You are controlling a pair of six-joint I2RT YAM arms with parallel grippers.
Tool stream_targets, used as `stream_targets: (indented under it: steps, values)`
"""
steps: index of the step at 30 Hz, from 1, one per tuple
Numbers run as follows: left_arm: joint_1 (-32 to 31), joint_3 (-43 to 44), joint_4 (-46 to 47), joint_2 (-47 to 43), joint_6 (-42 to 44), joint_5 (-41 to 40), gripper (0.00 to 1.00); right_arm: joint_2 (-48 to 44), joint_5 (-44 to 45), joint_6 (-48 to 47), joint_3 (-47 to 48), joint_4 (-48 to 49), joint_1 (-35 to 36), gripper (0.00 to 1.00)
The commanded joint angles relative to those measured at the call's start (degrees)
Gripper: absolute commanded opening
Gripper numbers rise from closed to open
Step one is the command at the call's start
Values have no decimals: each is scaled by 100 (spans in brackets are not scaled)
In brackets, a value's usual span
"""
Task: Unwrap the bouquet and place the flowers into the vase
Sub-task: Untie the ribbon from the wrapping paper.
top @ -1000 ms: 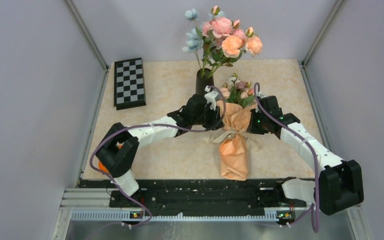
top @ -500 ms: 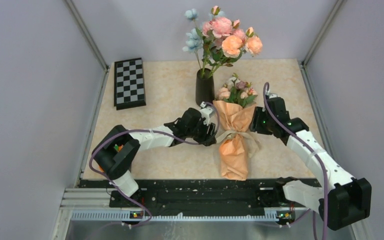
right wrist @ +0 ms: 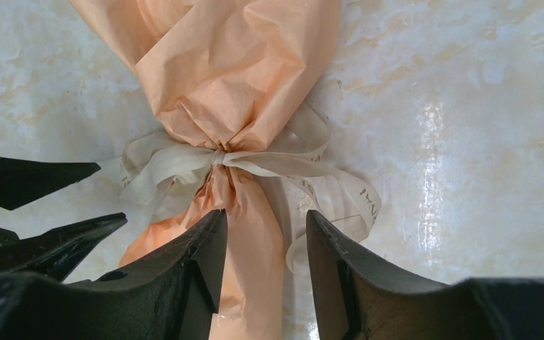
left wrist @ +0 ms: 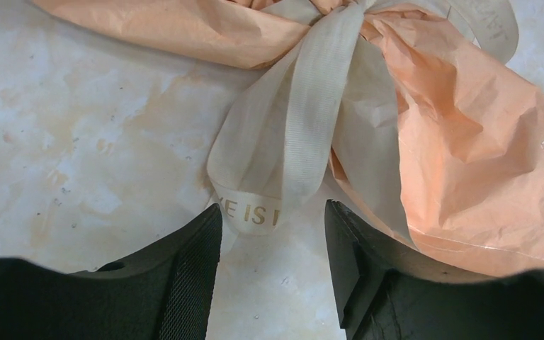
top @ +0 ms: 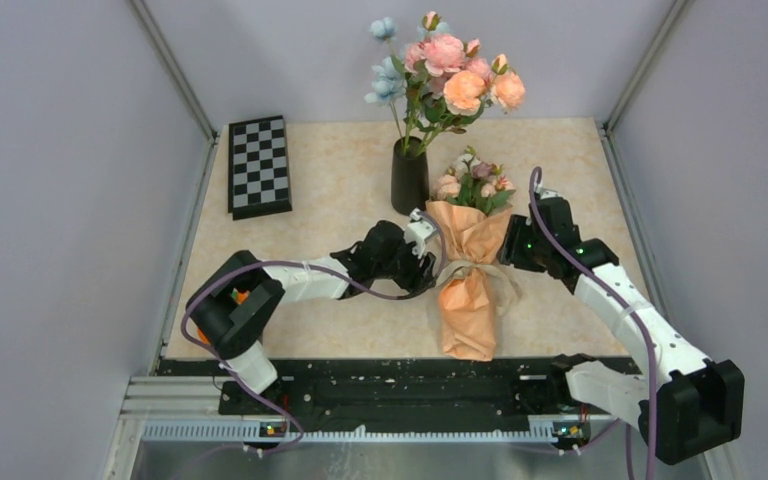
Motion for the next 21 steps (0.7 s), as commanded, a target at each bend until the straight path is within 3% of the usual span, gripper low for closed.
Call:
stream_targets:
  steps: [1,5,14,21]
  values:
    - [-179,5,307,155,390,2,60,-58,-26,83,-26,202,54,47]
    - [-292,124,353,374,430,3,61,-27,-11,119,-87,206,51,49]
    - [-357,319,428,635,396,-124,50,-57,-26,189,-196,258,51,50]
    - [-397,378,590,693,396,-230,49,-29,-57,189,-241,315,49,50]
